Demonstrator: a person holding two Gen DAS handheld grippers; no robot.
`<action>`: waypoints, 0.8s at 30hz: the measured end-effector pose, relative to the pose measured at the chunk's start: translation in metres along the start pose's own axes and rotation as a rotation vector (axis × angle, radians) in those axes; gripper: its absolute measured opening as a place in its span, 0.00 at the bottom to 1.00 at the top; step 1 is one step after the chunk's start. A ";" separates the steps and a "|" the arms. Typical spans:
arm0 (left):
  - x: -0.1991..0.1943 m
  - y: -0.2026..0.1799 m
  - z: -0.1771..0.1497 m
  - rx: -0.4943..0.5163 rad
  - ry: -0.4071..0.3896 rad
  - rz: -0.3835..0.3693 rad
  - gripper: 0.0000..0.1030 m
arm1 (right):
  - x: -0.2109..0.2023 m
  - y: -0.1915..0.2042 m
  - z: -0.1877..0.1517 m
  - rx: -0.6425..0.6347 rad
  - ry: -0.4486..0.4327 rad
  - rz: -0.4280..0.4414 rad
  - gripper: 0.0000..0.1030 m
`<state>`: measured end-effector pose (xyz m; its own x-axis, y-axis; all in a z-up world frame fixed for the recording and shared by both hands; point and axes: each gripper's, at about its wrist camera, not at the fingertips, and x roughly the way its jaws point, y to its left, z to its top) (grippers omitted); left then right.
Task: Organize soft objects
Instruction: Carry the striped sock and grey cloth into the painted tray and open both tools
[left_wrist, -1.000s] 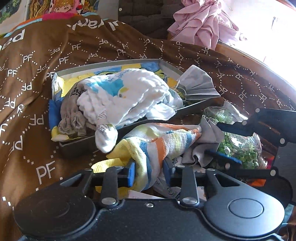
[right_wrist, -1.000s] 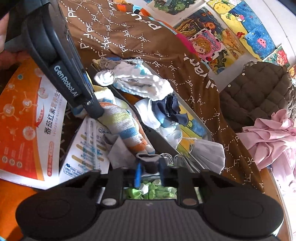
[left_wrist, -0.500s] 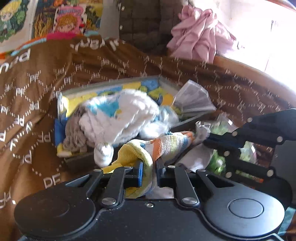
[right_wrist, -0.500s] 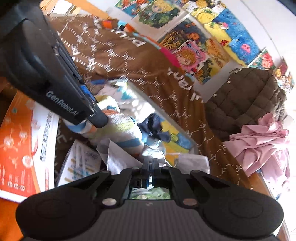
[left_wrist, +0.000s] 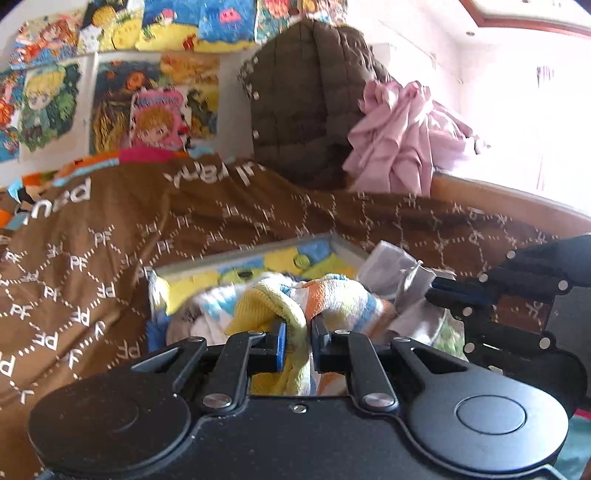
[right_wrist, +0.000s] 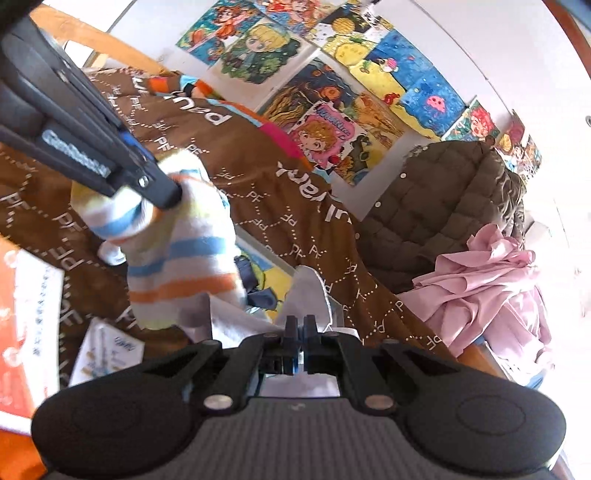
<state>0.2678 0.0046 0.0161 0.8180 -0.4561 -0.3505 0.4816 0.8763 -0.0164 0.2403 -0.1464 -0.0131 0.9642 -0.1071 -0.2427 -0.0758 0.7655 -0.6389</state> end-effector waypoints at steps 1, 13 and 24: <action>-0.002 0.000 0.002 0.004 -0.017 0.004 0.14 | 0.010 -0.003 0.002 0.004 0.000 -0.004 0.02; 0.069 0.006 0.075 0.094 -0.104 0.025 0.13 | 0.097 -0.052 0.008 0.205 0.021 0.066 0.02; 0.149 0.010 0.062 0.032 0.037 0.101 0.14 | 0.146 -0.087 -0.002 0.356 0.096 0.167 0.02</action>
<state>0.4142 -0.0642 0.0215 0.8509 -0.3589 -0.3836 0.4074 0.9119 0.0506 0.3870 -0.2303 0.0055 0.9167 -0.0082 -0.3995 -0.1208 0.9474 -0.2965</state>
